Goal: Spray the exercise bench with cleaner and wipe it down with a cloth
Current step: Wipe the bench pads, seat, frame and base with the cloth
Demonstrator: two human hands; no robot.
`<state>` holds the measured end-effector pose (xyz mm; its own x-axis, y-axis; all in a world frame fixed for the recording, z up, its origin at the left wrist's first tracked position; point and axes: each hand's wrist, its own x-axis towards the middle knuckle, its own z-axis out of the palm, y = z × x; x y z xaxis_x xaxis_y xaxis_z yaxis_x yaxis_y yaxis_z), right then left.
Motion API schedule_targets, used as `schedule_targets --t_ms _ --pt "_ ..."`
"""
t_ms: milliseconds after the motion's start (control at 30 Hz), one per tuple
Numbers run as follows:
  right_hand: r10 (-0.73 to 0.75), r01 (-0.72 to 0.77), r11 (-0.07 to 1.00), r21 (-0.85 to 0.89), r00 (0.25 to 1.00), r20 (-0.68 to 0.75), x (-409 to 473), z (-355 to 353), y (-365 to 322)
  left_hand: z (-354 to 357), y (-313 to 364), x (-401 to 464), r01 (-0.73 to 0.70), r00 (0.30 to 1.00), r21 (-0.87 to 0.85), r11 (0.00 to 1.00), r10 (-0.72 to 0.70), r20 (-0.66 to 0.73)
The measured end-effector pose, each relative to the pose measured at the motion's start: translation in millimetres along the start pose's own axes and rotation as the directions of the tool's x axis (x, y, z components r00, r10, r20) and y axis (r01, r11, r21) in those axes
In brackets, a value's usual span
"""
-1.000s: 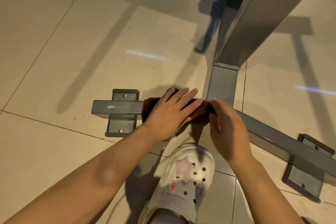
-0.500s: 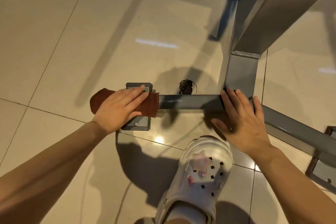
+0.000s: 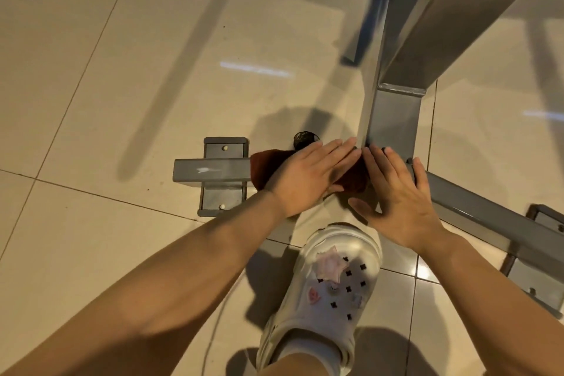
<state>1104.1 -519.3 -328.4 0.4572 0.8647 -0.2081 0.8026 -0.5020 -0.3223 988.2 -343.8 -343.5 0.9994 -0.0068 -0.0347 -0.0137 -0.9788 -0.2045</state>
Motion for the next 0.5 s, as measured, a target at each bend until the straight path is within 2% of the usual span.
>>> schedule_targets --t_ms 67,133,267,367,433,500 --pt "-0.015 0.015 1.000 -0.016 1.000 0.025 0 -1 3 -4 -21 -12 -0.012 1.000 -0.176 0.984 0.014 0.014" --pt "-0.024 0.025 0.999 -0.030 0.999 0.042 1 -1 4 2 -48 -39 0.008 0.999 -0.244 0.970 0.001 0.036" --pt "-0.029 0.031 0.999 -0.034 0.999 0.036 1 0 4 12 -103 -113 0.133 0.990 -0.224 0.965 -0.119 0.074" --pt "-0.022 0.024 0.998 -0.052 0.999 0.027 1 2 3 15 -111 -128 0.181 0.980 -0.194 0.964 -0.160 0.121" --pt "-0.017 0.019 0.998 -0.059 0.999 0.031 1 4 1 14 -104 -119 0.182 0.979 -0.203 0.962 -0.158 0.131" --pt "-0.009 0.011 0.997 -0.071 0.999 0.035 2 3 1 12 -89 -97 0.118 0.991 -0.201 0.972 -0.103 0.082"
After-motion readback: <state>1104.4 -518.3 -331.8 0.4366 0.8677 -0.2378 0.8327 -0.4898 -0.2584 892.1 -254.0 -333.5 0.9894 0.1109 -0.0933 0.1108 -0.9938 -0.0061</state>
